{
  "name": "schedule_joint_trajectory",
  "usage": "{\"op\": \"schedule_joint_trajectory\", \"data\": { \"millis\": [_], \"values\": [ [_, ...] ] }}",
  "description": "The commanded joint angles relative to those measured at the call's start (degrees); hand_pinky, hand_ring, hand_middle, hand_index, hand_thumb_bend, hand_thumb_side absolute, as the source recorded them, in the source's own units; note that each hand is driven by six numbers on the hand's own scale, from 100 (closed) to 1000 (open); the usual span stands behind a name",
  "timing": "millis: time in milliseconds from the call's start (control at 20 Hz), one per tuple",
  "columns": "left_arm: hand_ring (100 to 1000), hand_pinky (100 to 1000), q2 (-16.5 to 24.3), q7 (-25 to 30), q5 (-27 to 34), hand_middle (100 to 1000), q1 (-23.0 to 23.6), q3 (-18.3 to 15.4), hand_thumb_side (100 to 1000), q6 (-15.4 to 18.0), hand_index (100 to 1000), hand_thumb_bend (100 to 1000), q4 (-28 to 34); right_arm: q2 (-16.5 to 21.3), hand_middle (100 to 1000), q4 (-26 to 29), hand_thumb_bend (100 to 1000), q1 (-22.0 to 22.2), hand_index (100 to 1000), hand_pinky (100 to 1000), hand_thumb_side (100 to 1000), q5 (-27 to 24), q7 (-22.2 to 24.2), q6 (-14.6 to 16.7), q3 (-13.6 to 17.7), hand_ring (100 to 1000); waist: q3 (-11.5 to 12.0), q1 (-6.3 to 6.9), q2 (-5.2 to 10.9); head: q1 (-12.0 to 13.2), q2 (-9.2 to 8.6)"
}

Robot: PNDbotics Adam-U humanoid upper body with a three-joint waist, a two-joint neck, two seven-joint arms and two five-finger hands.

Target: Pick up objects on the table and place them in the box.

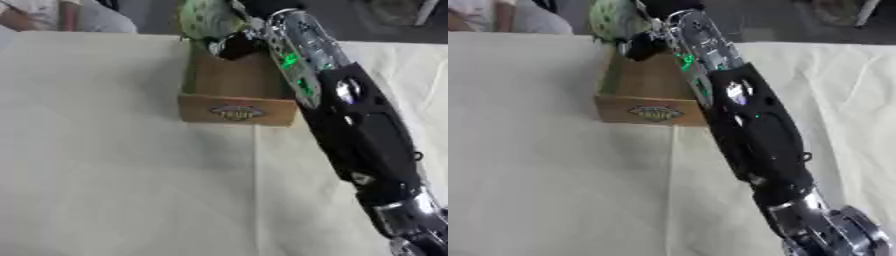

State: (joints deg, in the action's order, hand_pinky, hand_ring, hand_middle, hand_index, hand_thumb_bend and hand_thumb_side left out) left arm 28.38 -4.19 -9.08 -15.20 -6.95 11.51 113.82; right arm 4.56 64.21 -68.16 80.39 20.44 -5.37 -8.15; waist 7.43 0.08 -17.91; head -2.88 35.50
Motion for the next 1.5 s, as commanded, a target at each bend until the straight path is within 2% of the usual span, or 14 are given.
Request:
{"op": "schedule_joint_trajectory", "data": {
  "millis": [50, 400, 450, 500, 700, 850, 900, 1000, 1050, 1250, 1300, 1400, 1450, 1500],
  "values": [
    [680, 579, 0.6, 0.3, 0.1, 612, -0.6, -0.3, 1000, 0.1, 876, 100, 0.8, -0.4, 444, -2.2, 100, -2.0, 513, 806, 464, 2.9, -1.1, -2.0, 2.1, 796, 0.1, 0.48, 0.76, -0.3, -1.18],
    [680, 579, 0.0, 0.6, 0.0, 612, -0.6, -0.3, 1000, 0.1, 876, 100, 0.8, -1.1, 450, -5.5, 100, -2.4, 516, 805, 465, 6.1, -1.2, -4.2, 4.0, 797, 0.4, 0.74, 0.08, -0.6, -1.34],
    [680, 580, -0.1, 0.6, 0.0, 612, -0.6, -0.3, 1000, 0.2, 876, 100, 0.8, -1.2, 455, -5.8, 100, -2.4, 525, 805, 428, 6.5, -1.1, -4.4, 4.1, 798, 0.4, 0.77, 0.01, -0.6, -1.31],
    [680, 580, -0.1, 0.6, -0.1, 612, -0.6, -0.3, 1000, 0.2, 876, 100, 0.8, -1.3, 458, -6.2, 100, -2.4, 528, 805, 471, 6.9, -0.8, -4.6, 4.2, 798, 0.4, 0.83, -0.11, -0.7, -1.29],
    [680, 580, -0.4, 0.8, -0.1, 612, -0.6, -0.3, 1000, 0.2, 876, 100, 0.8, -1.8, 473, -7.5, 100, -2.6, 547, 808, 485, 7.9, 0.7, -4.9, 4.9, 806, 0.4, 0.97, -0.37, -0.8, -1.31],
    [680, 580, -0.5, 1.0, -0.1, 612, -0.6, -0.3, 1000, 0.2, 876, 100, 0.8, -2.5, 505, -9.1, 100, -2.8, 579, 816, 529, 8.5, 2.4, -5.1, 5.5, 820, 0.5, 1.07, -0.51, -0.9, -1.42],
    [680, 580, -0.6, 1.0, -0.1, 612, -0.6, -0.3, 1000, 0.2, 876, 100, 0.8, -2.8, 532, -9.7, 100, -2.9, 622, 822, 544, 8.8, 3.1, -5.3, 5.9, 833, 0.5, 1.13, -0.54, -1.0, -1.44],
    [680, 580, -0.7, 1.1, 0.0, 612, -0.6, -0.3, 1000, 0.2, 876, 100, 0.8, -3.4, 534, -10.8, 100, -3.1, 626, 823, 537, 9.5, 4.2, -5.9, 6.5, 835, 0.6, 1.2, -0.56, -1.1, -1.47],
    [680, 580, -0.7, 1.1, 0.0, 612, -0.7, -0.2, 1000, 0.3, 876, 100, 0.8, -3.7, 558, -11.2, 100, -3.1, 682, 827, 565, 9.7, 4.7, -6.1, 6.8, 844, 0.7, 1.24, -0.57, -1.2, -1.55],
    [680, 580, -0.7, 1.2, 0.1, 611, -0.6, -0.2, 1000, 0.3, 876, 100, 0.8, -4.4, 579, -12.3, 100, -3.2, 742, 834, 597, 10.4, 6.3, -6.6, 7.5, 857, 0.8, 1.24, -0.55, -1.2, -1.73],
    [680, 580, -0.7, 1.3, 0.1, 612, -0.7, -0.2, 1000, 0.3, 876, 100, 0.8, -4.5, 617, -12.5, 100, -3.2, 796, 842, 649, 10.4, 6.6, -6.6, 7.6, 870, 0.8, 1.22, -0.54, -1.2, -1.76],
    [680, 580, -0.8, 1.3, 0.2, 612, -0.7, -0.2, 1000, 0.3, 876, 100, 0.8, -4.6, 623, -12.8, 100, -3.2, 806, 844, 662, 10.5, 7.5, -6.6, 7.7, 872, 0.8, 1.18, -0.53, -1.2, -1.78],
    [681, 580, -0.8, 1.3, 0.2, 612, -0.7, -0.3, 1000, 0.2, 876, 100, 0.8, -4.6, 668, -12.8, 100, -3.3, 863, 852, 730, 10.5, 7.8, -6.8, 7.8, 889, 0.8, 1.16, -0.5, -1.2, -1.79],
    [681, 580, -0.8, 1.4, 0.2, 612, -0.7, -0.2, 1000, 0.2, 876, 100, 0.8, -4.6, 681, -12.8, 100, -3.3, 879, 854, 747, 10.7, 8.1, -7.1, 7.8, 894, 0.8, 1.14, -0.46, -1.2, -1.76]
  ]
}}
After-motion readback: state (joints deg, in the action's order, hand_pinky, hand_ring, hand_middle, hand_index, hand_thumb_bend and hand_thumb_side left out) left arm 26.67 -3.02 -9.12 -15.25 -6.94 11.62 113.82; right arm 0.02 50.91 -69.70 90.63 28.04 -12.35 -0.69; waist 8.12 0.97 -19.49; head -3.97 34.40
